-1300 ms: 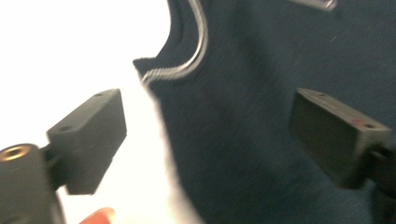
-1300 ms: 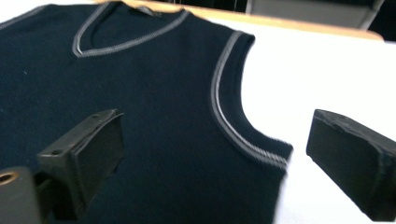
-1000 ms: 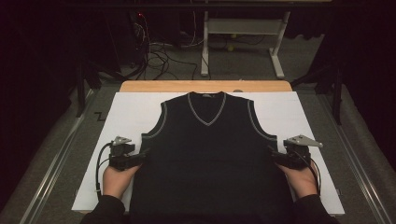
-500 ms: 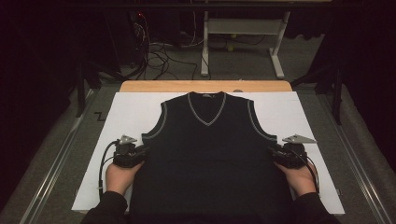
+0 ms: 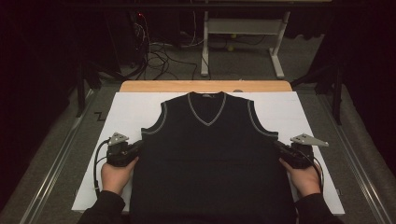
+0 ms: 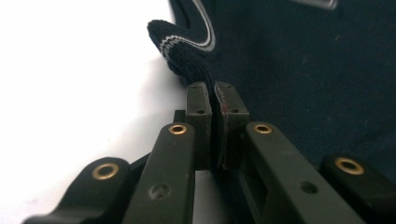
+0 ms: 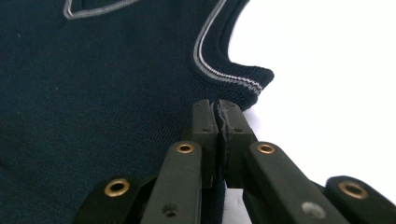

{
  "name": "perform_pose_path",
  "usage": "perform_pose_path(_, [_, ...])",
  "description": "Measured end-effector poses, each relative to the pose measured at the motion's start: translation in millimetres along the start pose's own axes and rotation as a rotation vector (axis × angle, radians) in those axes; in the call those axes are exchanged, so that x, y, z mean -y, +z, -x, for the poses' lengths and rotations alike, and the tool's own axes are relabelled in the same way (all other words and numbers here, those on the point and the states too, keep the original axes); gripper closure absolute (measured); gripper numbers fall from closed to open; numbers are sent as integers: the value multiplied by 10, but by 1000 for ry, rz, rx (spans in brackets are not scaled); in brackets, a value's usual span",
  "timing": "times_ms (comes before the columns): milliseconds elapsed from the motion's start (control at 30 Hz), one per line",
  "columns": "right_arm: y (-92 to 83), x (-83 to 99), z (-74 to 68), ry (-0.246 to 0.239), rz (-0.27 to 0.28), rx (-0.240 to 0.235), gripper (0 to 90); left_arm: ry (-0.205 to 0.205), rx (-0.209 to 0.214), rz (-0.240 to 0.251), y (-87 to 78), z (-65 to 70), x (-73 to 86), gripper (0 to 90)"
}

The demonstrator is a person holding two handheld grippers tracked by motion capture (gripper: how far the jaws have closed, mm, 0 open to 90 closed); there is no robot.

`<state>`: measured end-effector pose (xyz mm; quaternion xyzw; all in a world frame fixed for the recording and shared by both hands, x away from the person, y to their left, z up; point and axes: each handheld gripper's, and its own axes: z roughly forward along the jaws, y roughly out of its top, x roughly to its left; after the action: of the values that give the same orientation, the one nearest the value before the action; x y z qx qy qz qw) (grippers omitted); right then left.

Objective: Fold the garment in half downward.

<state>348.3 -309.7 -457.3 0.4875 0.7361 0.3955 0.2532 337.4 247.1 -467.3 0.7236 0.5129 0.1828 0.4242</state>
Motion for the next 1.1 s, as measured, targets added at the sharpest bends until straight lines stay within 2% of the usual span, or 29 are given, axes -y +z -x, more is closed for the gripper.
perform_pose_path(67, [-25,-6,-12,-4,13,3,874,0,3,14,-30,-2,0,818])
perform_pose_path(200, [-97,-13,-20,-10,37,1,878,-1,15,13,-59,-10,6,818])
perform_pose_path(333, [-191,-11,-10,-4,78,-31,879,6,23,10,-108,-6,30,818])
perform_pose_path(433, [-238,0,-7,-4,82,-39,879,2,40,18,-183,2,47,817])
perform_pose_path(600, [-354,55,-15,-22,102,-57,880,28,60,23,-296,25,68,817])
perform_pose_path(667, [-395,86,-20,-30,101,-68,880,42,72,12,-324,43,123,817])
perform_pose_path(800, [-477,163,-35,-43,100,-80,882,44,90,4,-379,49,175,816])
perform_pose_path(1100, [-671,290,-123,-85,99,-77,882,75,122,2,-586,165,322,815])
